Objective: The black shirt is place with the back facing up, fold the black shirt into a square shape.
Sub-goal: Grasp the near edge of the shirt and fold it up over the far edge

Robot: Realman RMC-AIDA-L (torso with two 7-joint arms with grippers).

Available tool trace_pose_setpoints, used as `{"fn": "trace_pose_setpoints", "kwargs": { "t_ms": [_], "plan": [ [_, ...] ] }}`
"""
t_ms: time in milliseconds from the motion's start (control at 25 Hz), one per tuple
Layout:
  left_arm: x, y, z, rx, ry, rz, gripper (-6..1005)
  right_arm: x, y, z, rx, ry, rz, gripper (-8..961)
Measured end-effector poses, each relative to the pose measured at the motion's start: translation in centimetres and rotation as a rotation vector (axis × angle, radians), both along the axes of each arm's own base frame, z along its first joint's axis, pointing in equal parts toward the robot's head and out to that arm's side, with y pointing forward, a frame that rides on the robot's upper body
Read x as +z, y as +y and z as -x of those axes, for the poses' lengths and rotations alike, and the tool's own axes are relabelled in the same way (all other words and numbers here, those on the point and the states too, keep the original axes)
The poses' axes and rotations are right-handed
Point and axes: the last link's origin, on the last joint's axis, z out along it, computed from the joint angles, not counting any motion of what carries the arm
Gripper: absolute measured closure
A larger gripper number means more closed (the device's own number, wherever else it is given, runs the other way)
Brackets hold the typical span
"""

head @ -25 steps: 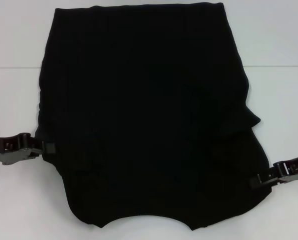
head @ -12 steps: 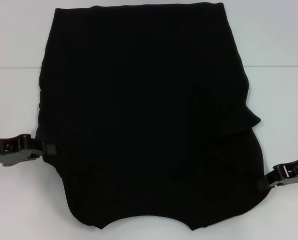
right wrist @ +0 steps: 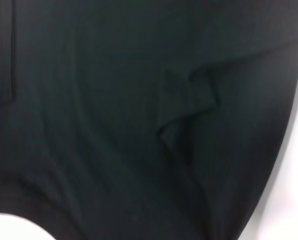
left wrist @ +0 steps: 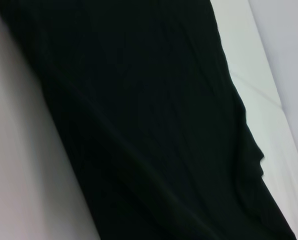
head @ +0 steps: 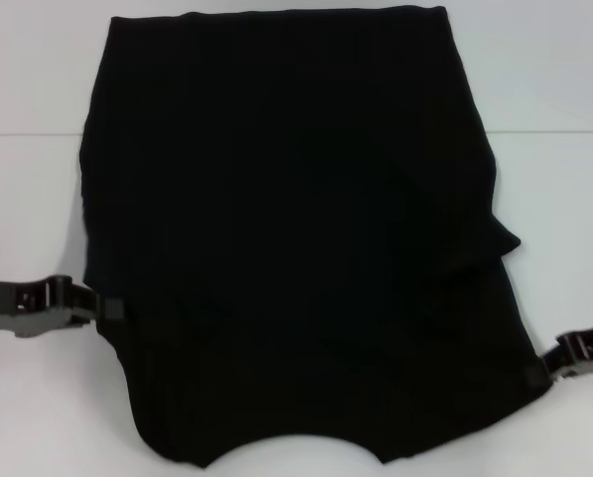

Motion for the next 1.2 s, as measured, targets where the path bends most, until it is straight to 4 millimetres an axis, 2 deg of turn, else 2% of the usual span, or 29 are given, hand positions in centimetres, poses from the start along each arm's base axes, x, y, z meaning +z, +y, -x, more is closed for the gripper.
{"fn": "trace_pose_setpoints", "kwargs": {
  "t_ms": [160, 400, 560, 680, 800, 880, 1120, 1200],
  "plan": [
    [-0.4, -1.1, -0.8, -0.054, 0.005, 0.115, 958, 1.3, -1.4, -0.7, -0.030, -0.002, 0.025, 908],
    [-1.0, -3.4, -0.9, -0.077, 0.007, 0.264, 958, 2.9, -5.0, -2.2, -0.097, -0.002, 0.032, 908],
    [-1.4, -4.1, -0.7, -0.072, 0.019, 0.306, 958, 3.0, -7.0, -3.1, -0.141, 0.027, 0.048, 907],
    [-1.5, -4.2, -0.7, -0.073, 0.018, 0.319, 958, 2.9, -7.8, -3.3, -0.147, 0.040, 0.048, 907],
    [-1.5, -4.0, -1.2, -0.097, 0.003, 0.317, 958, 3.2, -7.4, -2.9, -0.118, 0.082, 0.016, 907],
    [-1.3, -3.3, -1.9, -0.129, -0.035, 0.294, 958, 3.6, -6.5, -2.0, -0.068, 0.147, -0.015, 907],
    [-1.7, 1.1, -3.8, -0.055, -0.095, 0.150, 958, 5.0, -1.5, -0.2, -0.009, 0.287, -0.176, 907],
    [-1.8, 1.8, -3.8, -0.036, -0.093, 0.122, 958, 5.6, 0.2, 0.3, 0.003, 0.295, -0.251, 907]
  ]
}}
